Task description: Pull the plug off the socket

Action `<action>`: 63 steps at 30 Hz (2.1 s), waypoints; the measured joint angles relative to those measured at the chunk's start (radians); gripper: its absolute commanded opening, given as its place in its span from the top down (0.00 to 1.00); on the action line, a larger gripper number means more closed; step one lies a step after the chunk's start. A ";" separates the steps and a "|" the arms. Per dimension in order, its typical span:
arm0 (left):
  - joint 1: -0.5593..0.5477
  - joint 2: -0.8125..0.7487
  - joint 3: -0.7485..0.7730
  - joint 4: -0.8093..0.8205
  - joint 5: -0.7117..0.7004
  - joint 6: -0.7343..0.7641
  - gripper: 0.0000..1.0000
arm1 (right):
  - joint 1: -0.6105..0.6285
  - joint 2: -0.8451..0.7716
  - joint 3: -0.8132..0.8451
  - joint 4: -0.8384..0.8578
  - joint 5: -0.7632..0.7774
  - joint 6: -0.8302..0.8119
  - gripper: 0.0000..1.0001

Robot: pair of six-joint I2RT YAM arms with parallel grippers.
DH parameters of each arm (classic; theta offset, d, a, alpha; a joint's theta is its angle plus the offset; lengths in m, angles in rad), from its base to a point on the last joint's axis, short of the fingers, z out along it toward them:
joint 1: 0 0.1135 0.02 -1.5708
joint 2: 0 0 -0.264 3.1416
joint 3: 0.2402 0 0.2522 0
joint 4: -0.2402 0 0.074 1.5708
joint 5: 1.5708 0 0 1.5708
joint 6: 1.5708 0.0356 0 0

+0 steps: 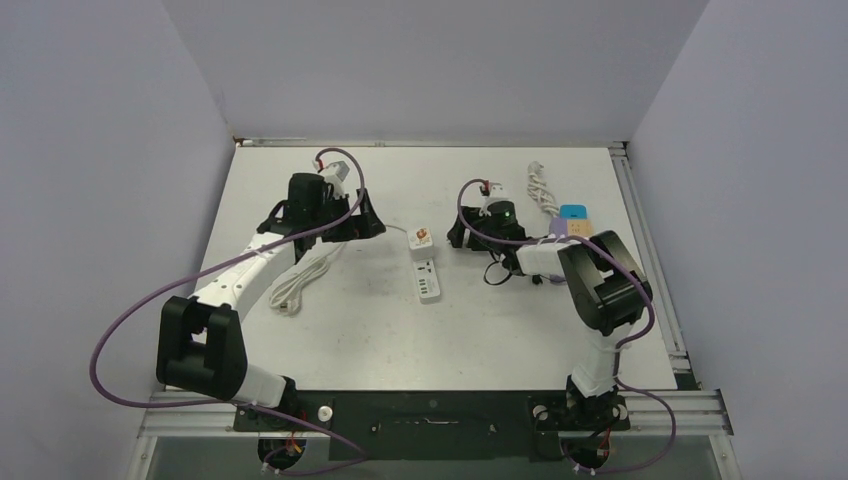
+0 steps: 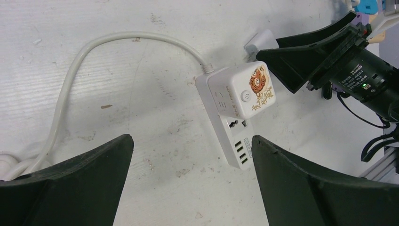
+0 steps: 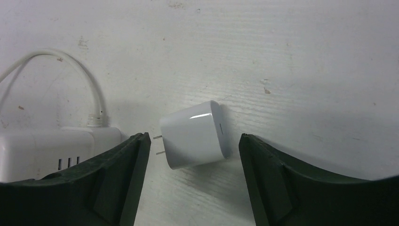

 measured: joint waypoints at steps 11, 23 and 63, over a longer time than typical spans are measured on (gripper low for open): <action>-0.001 -0.013 -0.006 0.007 -0.034 0.002 0.06 | 0.042 -0.203 -0.075 -0.008 0.135 -0.060 0.01; -0.001 -0.031 -0.016 0.017 -0.087 -0.006 0.06 | 0.384 -0.150 0.137 -0.175 0.405 -0.196 0.08; -0.082 0.093 -0.027 0.069 -0.019 -0.089 0.05 | 0.221 -0.076 0.101 -0.156 0.259 -0.011 0.95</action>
